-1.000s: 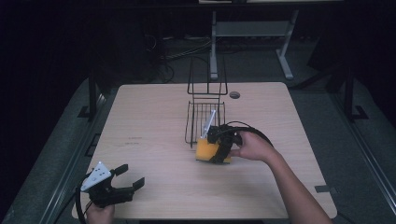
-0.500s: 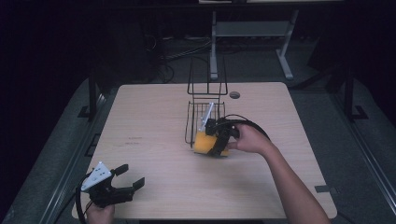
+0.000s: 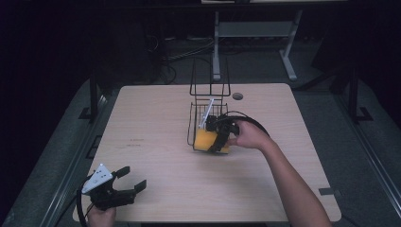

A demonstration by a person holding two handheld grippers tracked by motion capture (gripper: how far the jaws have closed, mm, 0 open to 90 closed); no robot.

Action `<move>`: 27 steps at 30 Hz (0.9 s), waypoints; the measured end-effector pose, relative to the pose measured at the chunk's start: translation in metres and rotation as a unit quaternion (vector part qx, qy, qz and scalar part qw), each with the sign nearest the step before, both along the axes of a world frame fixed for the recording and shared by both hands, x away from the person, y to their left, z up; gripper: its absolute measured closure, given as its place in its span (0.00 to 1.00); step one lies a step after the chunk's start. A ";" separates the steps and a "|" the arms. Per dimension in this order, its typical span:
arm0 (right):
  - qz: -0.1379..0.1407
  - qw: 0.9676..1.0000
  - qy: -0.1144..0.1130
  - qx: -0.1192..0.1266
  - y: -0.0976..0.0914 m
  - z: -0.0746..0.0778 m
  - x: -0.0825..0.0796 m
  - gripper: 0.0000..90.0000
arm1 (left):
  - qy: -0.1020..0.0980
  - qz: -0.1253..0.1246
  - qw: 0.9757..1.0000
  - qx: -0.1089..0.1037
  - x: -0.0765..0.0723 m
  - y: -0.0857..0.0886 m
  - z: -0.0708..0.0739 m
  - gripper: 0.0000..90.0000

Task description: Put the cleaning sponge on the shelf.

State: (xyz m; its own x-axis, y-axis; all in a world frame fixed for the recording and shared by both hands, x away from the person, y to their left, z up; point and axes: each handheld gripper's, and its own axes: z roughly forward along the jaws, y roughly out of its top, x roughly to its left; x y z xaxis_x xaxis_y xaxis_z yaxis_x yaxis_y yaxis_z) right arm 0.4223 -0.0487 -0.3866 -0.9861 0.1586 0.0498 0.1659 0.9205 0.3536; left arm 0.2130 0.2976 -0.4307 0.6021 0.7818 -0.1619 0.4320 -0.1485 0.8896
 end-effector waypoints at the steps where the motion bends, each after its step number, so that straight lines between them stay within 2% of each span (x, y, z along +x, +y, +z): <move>1: 0.000 1.000 -0.001 -0.001 0.000 0.000 0.001 0.24 | 0.000 0.000 1.000 0.000 0.000 0.000 0.000 0.14; 3: 0.002 1.000 -0.007 -0.016 0.002 -0.001 0.004 0.24 | 0.000 0.000 1.000 0.000 0.000 0.000 0.000 0.14; 8: 0.007 1.000 -0.010 -0.021 0.007 0.000 0.007 0.24 | -0.001 0.000 1.000 -0.001 0.000 0.000 0.000 0.14; 10: 0.003 1.000 -0.006 -0.015 0.008 0.001 0.010 0.24 | -0.001 -0.001 1.000 -0.001 0.000 0.000 0.000 0.14; 13: 0.004 1.000 -0.008 -0.027 0.009 0.001 0.014 0.24 | -0.002 -0.001 1.000 -0.002 -0.001 0.000 0.000 0.14; 17: 0.005 1.000 -0.010 -0.020 0.011 0.003 0.017 0.24 | -0.001 0.000 1.000 -0.002 0.000 0.000 0.000 0.14; 18: 0.010 1.000 -0.015 -0.025 0.013 0.003 0.020 0.24 | -0.001 -0.001 1.000 -0.002 0.000 0.000 0.000 0.14; 22: 0.007 1.000 -0.010 -0.011 0.015 0.002 0.024 0.24 | -0.002 0.000 1.000 -0.002 0.000 0.000 0.000 0.14; 25: 0.005 0.999 -0.009 -0.030 0.015 -0.004 0.030 0.24 | -0.002 0.002 1.000 -0.005 -0.001 0.001 0.001 0.14; 27: 0.003 0.999 -0.013 -0.030 0.015 -0.004 0.033 0.24 | -0.002 0.002 1.000 -0.005 0.000 0.001 0.001 0.14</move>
